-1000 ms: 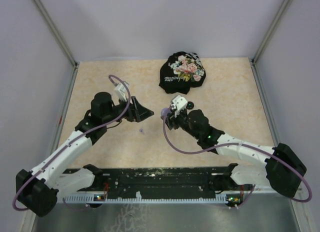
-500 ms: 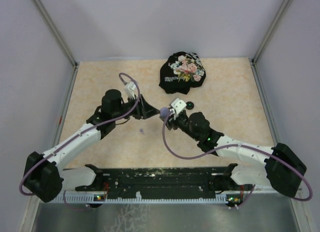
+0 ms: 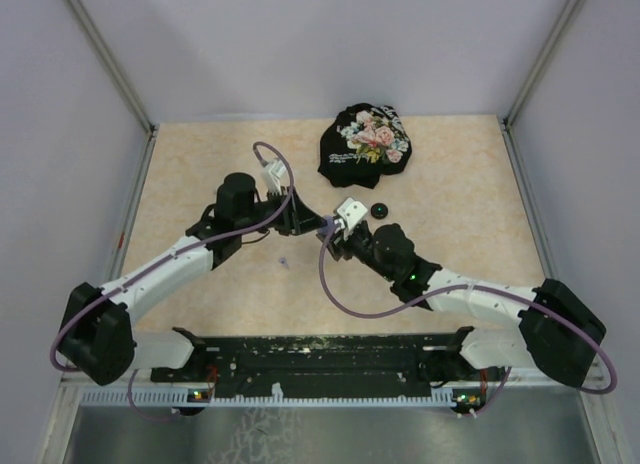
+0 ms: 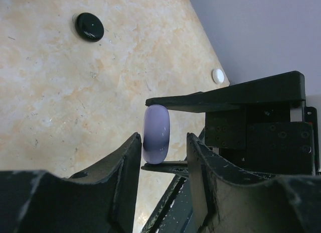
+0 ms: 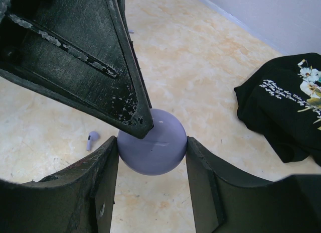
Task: Insert the wireless bluetooth earbuds into the charging case
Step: Pick up the charging case at the center of the board.
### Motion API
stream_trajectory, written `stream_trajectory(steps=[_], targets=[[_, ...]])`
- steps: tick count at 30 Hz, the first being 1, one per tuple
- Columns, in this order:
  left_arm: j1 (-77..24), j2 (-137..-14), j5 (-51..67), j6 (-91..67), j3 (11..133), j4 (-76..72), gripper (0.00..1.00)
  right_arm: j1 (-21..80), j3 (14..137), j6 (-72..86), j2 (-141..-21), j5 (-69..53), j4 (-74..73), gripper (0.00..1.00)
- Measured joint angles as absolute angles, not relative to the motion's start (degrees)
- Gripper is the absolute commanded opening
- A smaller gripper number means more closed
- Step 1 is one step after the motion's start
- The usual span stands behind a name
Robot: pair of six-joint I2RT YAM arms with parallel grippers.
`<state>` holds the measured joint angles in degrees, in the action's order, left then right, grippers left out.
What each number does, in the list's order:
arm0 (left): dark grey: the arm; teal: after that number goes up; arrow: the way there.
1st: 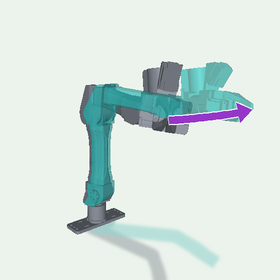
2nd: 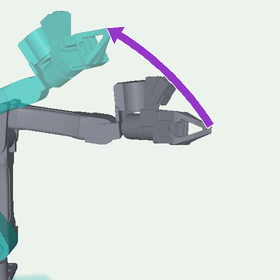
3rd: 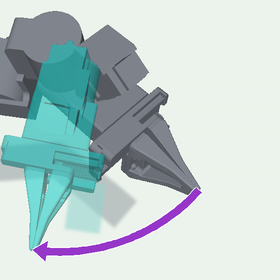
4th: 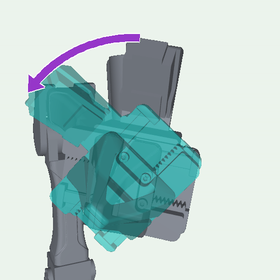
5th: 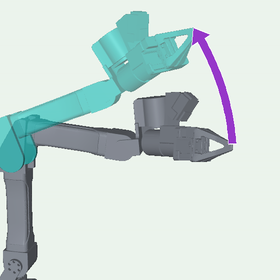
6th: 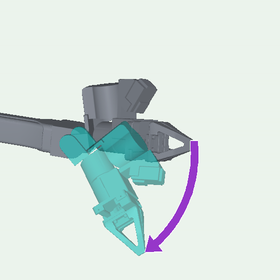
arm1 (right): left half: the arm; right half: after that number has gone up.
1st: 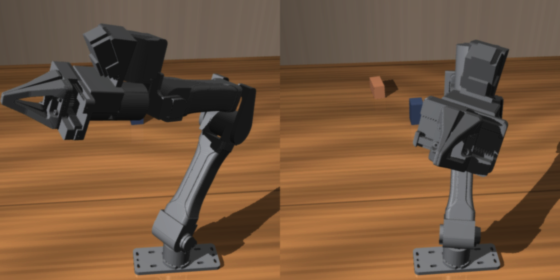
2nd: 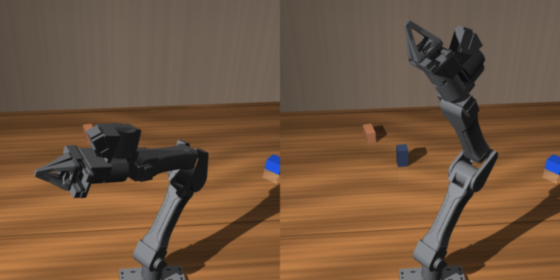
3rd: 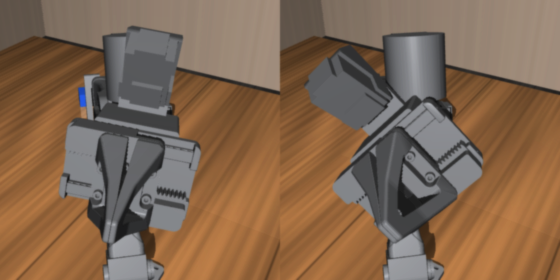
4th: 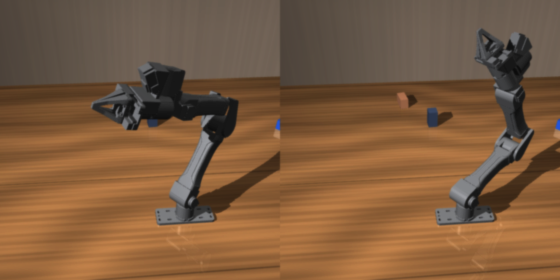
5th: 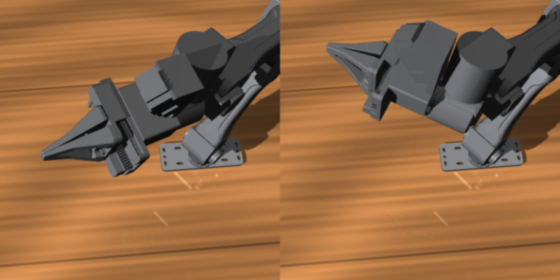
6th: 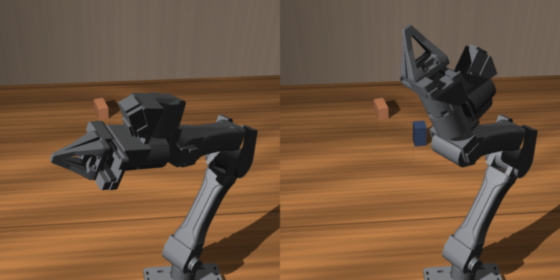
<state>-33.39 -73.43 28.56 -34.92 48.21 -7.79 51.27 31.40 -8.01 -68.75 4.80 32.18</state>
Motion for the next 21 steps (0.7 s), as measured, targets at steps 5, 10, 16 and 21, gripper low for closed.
stream_trajectory(steps=[5,10,16,21], targets=[[-33.5,-74.6,28.7,-34.1,48.4,-7.7,0.41,51.3,31.4,-8.0,-69.4,4.6,32.3,0.44],[-33.6,-75.2,28.8,-32.7,49.0,-7.4,0.37,51.3,31.4,-8.0,-69.5,4.6,32.6,0.44],[-33.7,-75.3,29.1,-30.9,49.1,-7.2,0.38,51.3,31.5,-7.9,-69.5,4.6,32.6,0.46],[-33.8,-75.3,29.6,-29.5,49.1,-7.0,0.42,51.3,31.6,-7.7,-69.6,4.5,32.6,0.46]])
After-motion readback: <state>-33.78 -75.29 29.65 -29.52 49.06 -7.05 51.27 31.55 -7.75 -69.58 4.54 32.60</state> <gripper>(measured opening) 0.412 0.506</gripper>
